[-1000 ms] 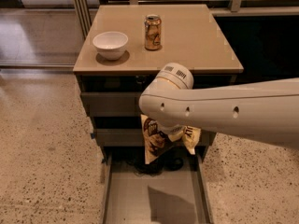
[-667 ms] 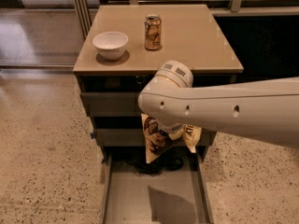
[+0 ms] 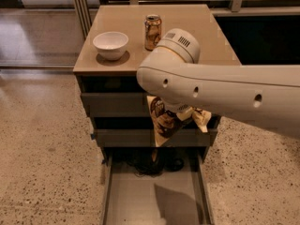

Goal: Pick brown chip bag from bottom drawer and place on counter

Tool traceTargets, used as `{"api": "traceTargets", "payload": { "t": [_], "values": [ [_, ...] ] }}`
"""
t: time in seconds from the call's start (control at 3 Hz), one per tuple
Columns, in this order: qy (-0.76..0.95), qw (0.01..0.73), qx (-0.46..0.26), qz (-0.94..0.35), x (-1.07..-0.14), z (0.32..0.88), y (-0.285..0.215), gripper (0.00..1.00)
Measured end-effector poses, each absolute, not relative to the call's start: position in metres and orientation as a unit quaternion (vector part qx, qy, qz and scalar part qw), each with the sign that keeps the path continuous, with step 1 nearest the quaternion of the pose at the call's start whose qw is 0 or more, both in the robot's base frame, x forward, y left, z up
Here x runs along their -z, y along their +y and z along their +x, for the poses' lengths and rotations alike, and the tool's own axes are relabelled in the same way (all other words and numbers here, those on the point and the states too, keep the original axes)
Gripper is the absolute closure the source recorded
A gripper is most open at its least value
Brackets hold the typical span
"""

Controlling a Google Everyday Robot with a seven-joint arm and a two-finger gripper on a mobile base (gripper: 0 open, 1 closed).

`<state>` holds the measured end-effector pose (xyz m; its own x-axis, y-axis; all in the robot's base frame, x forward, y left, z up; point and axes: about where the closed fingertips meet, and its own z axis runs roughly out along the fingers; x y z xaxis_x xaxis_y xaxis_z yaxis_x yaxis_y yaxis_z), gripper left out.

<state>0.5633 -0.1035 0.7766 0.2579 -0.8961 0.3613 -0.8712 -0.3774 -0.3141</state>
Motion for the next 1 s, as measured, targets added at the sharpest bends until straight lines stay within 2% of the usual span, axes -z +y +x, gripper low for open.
{"api": "traceTargets", "payload": {
  "t": [1.0],
  "values": [
    [0.518,-0.004,0.316,-0.795,-0.892,0.578,-0.113,1.00]
  ]
}}
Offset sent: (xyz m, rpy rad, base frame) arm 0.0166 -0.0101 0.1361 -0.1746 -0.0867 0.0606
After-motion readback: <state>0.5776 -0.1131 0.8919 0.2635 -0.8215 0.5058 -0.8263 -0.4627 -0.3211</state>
